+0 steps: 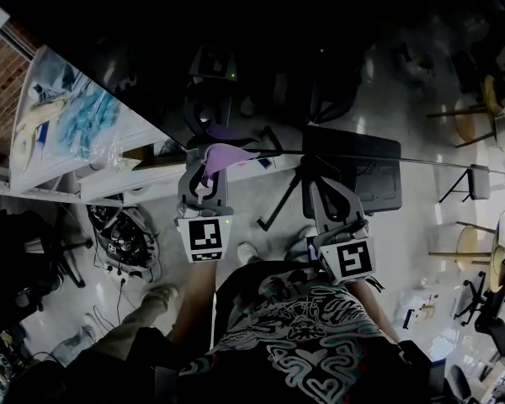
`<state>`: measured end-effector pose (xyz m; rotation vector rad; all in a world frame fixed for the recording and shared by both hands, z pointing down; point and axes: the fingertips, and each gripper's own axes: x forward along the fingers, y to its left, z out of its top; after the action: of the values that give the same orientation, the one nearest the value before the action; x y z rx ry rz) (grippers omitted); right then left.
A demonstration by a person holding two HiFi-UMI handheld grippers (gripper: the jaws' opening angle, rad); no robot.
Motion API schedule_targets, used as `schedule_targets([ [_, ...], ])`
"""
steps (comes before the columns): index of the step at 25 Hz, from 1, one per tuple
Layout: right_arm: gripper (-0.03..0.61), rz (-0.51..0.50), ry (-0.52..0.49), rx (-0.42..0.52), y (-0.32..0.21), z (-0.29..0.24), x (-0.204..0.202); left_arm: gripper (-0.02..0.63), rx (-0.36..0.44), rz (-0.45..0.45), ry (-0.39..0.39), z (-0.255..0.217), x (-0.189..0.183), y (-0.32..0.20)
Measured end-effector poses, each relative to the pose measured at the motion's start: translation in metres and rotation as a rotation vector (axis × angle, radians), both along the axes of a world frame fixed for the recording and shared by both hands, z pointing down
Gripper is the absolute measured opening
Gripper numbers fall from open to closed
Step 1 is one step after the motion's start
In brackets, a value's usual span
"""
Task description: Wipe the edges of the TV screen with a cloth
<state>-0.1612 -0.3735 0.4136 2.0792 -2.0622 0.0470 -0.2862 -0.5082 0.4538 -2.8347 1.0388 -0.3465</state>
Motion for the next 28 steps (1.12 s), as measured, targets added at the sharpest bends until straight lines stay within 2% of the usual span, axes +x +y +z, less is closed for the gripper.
schedule_targets([
  [4,0.029,0.013,-0.014,0.037,0.001,-0.007,0.004,0.071,-0.003,0.003,0.005,-0.001,0.004,0.003],
  [7,0.029,0.02,0.001,-0.013,0.007,0.003,0.009,0.071,-0.008,0.006,0.005,0.0,0.006,0.003],
  [11,0.029,0.026,-0.023,0.034,0.005,-0.006,0.012,0.071,-0.018,0.012,0.012,-0.001,0.012,0.006],
  [19,0.029,0.029,-0.012,-0.03,0.014,0.006,0.022,0.071,-0.025,0.024,0.016,-0.002,0.022,0.012],
  [24,0.029,0.038,-0.033,0.053,0.01,-0.009,0.026,0.071,-0.029,0.031,0.019,-0.002,0.031,0.017],
  [28,0.029,0.042,-0.034,0.054,0.012,-0.009,0.033,0.071,-0.029,0.033,0.016,-0.002,0.036,0.019],
])
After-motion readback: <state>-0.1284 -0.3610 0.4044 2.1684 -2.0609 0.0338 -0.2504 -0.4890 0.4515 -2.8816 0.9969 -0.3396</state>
